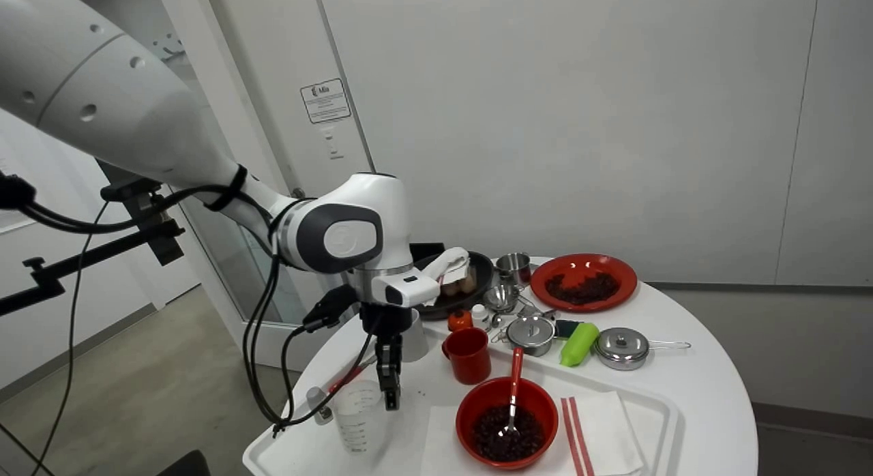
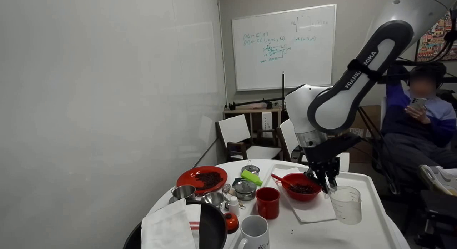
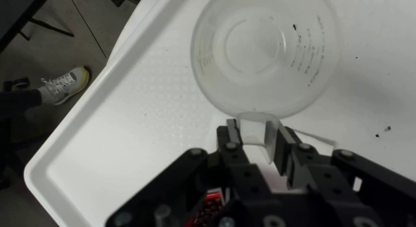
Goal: Pour the contents from the clear jar into the orange bowl
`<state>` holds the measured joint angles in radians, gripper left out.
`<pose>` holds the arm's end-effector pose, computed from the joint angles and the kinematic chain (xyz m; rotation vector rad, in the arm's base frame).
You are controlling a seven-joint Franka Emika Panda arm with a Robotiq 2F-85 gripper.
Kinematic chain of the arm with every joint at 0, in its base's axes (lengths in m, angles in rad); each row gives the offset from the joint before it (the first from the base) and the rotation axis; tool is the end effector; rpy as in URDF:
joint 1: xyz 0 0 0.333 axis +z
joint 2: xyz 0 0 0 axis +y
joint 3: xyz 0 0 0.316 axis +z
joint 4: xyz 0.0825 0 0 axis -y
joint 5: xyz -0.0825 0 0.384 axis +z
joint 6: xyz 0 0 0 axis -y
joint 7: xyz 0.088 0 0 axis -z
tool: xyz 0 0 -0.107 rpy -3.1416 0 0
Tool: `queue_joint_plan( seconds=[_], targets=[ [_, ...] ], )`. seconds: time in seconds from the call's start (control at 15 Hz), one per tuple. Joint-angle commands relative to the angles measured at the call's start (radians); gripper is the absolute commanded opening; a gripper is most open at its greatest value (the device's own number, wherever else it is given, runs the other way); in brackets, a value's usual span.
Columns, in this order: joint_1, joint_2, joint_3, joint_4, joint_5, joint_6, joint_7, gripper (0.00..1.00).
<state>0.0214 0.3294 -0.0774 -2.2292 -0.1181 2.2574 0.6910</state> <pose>0.5121 -0.0330 0.2026 2.7681 -0.9448 -0.3732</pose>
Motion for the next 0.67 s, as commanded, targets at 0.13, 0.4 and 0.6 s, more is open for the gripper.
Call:
queue_joint_plan(
  seconds=[0.13,0.4,0.6],
  targets=[
    [0.041,0.050,-0.024,0.001,-0.013,0.091,0.070,0.10],
    [0.050,0.089,-0.020,0.002,0.022,0.213,0.091,0.10],
    [0.056,0.127,-0.016,0.010,0.056,0.279,0.095,0.09]
  ],
)
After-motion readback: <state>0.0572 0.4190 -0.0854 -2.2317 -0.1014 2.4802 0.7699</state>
